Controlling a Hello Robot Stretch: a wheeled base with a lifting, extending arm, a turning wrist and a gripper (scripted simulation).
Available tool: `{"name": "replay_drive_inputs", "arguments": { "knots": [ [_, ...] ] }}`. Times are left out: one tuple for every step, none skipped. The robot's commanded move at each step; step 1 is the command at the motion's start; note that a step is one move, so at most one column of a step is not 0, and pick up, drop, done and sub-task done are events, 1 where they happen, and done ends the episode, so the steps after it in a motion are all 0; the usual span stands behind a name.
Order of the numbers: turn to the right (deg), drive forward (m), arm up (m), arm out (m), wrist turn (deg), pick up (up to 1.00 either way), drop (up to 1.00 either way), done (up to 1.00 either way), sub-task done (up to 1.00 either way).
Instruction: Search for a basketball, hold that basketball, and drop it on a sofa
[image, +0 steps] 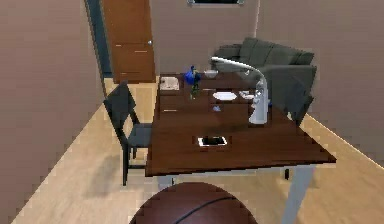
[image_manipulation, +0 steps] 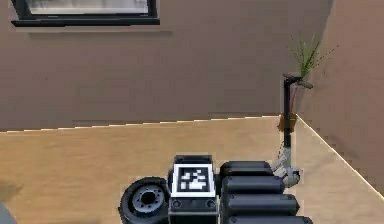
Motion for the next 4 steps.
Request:
{"name": "replay_drive_inputs", "arguments": {
  "knots": [
    [-45.0, 0.00, 0.00, 0.00, 0.0, 0.00, 0.00, 0.00, 0.00],
    [-3.0, 0.00, 0.00, 0.00, 0.0, 0.00, 0.00, 0.00, 0.00],
    [0.0, 0.80, 0.00, 0.00, 0.0, 0.00, 0.00, 0.00, 0.00],
    [18.0, 0.00, 0.00, 0.00, 0.0, 0.00, 0.00, 0.00, 0.00]
  ]
}}
